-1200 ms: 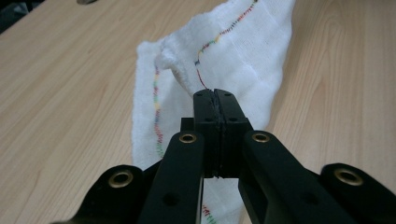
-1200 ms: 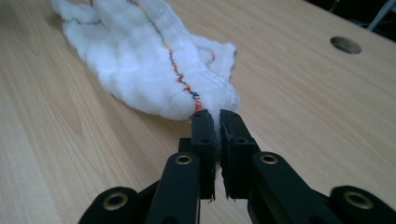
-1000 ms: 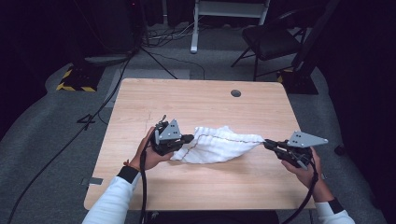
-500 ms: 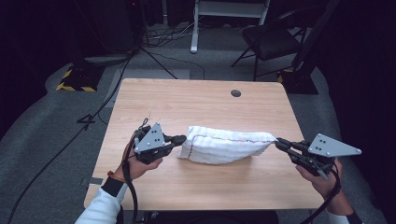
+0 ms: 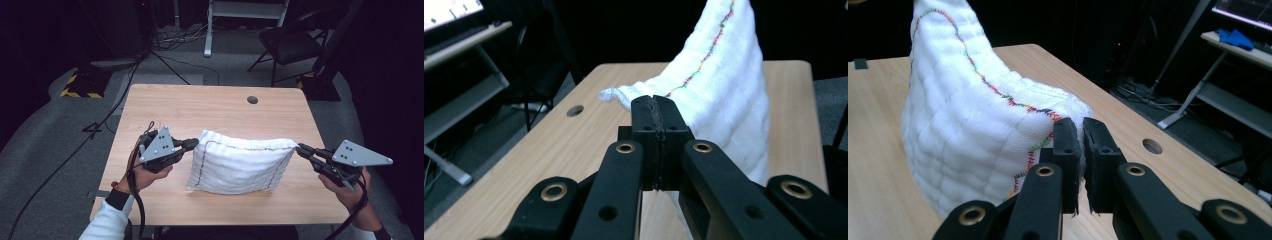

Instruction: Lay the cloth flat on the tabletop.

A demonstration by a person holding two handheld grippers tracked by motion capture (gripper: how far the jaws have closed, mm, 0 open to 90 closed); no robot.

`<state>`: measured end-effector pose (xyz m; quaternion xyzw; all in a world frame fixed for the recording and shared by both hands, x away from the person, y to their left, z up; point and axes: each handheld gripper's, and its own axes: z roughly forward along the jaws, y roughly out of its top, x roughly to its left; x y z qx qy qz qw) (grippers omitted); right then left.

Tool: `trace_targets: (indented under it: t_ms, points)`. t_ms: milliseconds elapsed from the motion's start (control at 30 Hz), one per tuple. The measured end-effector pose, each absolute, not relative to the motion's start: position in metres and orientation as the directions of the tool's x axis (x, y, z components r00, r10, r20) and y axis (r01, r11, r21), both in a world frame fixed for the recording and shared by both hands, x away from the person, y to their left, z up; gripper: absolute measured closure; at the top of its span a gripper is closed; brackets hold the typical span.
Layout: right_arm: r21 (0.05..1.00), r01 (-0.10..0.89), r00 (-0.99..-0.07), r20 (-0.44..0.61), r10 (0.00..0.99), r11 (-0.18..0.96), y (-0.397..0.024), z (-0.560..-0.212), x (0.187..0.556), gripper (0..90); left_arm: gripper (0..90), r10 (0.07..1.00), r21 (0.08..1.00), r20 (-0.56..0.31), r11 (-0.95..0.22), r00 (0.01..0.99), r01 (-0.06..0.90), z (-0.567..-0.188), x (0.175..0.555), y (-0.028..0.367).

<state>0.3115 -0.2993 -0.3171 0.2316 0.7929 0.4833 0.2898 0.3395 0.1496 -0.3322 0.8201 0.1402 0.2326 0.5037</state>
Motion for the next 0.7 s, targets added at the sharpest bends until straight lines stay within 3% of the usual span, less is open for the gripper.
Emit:
trace_targets:
  t_ms: [367, 700]
  points:
    - [0.858, 0.248, -0.684, -0.173, 0.709, 0.449, -0.280, -0.354, 0.409, 85.3, 89.0, 0.552, 0.846, 0.169, -0.507, 0.816, 0.167, -0.376, 0.424, 0.139]
    - [0.811, 0.317, -0.637, -0.202, 0.744, 0.492, -0.260, -0.372, 0.484, 85.2, 88.7, 0.649, 0.814, 0.109, -0.493, 0.753, 0.307, -0.411, 0.498, 0.128]
